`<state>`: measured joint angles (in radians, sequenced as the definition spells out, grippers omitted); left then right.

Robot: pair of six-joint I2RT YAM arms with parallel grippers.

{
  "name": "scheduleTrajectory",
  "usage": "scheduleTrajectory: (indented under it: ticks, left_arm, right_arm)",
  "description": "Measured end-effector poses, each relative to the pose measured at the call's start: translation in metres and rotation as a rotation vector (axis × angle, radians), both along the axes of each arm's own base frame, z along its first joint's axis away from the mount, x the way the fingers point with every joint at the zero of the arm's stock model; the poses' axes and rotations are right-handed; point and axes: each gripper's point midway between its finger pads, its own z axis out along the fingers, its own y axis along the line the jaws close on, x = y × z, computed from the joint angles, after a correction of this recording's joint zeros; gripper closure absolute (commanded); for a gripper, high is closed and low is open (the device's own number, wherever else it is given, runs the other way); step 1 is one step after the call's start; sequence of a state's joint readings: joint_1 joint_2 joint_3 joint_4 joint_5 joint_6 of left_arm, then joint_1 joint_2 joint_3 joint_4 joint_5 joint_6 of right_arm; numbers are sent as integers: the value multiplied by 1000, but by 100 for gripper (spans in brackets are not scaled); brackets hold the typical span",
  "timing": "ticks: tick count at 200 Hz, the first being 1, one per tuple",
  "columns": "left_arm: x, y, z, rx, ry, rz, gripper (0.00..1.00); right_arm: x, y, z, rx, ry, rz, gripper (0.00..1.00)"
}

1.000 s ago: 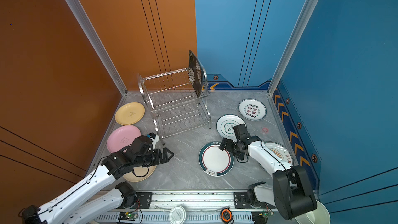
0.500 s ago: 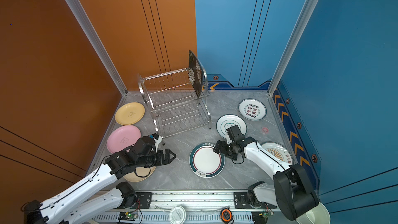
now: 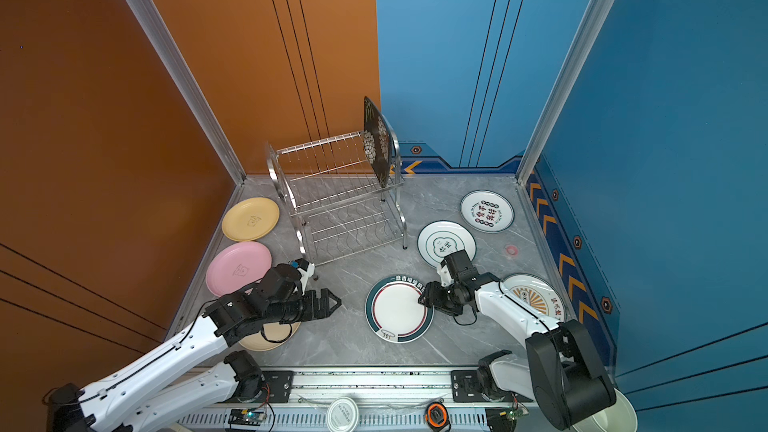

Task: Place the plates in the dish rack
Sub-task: 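Push the green-rimmed white plate toward the left gripper with the right gripper, then grip the green-rimmed plate's edge with the right gripper while the left gripper braces it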

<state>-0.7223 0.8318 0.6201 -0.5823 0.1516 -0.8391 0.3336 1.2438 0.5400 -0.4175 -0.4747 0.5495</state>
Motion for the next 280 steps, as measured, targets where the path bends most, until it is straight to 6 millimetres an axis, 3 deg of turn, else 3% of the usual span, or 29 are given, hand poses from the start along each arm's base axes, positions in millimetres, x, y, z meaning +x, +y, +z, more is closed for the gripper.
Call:
scheduleTrajectory:
  ticks: [63,113,137,195,280]
  left_arm:
    - [0,-3,1,-17,0,-1,2]
    - [-1,-1,-2,-27,3,10,2]
    - [-3,-1,-2,-32,2,8,2]
    - [-5,-3,-1,-44,8,5,2]
    - [-2,-22,4,-136,-7,-35,2]
  right_arm:
    - [4,7,-9,33,-16,33,59]
    - [6,11,-15,45,-20,64,88]
    - [8,23,-6,121,-41,94,100]
    - [8,27,-1,151,-50,105,100]
    - [7,30,35,206,-133,90,100]
